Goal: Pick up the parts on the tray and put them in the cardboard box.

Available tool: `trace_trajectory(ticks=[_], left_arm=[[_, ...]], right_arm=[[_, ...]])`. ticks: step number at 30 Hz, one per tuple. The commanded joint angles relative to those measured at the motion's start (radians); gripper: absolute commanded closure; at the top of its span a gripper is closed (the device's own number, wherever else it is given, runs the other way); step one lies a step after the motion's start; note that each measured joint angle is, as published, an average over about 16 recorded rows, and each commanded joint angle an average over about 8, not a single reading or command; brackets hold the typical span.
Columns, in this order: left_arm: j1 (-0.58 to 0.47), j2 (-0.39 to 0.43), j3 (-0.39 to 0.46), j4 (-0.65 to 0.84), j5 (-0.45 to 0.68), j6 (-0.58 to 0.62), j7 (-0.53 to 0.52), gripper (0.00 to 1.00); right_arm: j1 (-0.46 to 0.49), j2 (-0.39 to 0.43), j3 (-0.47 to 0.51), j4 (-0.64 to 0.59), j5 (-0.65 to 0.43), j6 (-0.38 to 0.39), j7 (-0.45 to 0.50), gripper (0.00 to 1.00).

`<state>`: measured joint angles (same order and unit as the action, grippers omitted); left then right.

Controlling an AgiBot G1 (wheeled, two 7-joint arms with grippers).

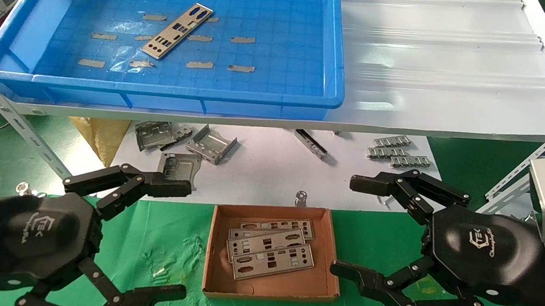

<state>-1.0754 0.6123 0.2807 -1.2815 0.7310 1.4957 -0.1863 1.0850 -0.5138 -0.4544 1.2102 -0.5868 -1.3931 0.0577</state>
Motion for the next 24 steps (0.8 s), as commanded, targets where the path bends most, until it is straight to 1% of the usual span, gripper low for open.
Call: trace_trajectory(ticks=[1, 2, 24], left_arm=[[0.0, 0.0, 0.0, 0.0, 0.0, 0.0, 0.0, 0.0], [0.0, 0.0, 0.0, 0.0, 0.0, 0.0, 0.0, 0.0], [0.0, 0.0, 0.0, 0.0, 0.0, 0.0, 0.0, 0.0]], right_arm=[[0.0, 0.0, 0.0, 0.0, 0.0, 0.0, 0.0, 0.88], [0.0, 0.0, 0.0, 0.0, 0.0, 0.0, 0.0, 1.0], [0.0, 0.0, 0.0, 0.0, 0.0, 0.0, 0.0, 1.0]])
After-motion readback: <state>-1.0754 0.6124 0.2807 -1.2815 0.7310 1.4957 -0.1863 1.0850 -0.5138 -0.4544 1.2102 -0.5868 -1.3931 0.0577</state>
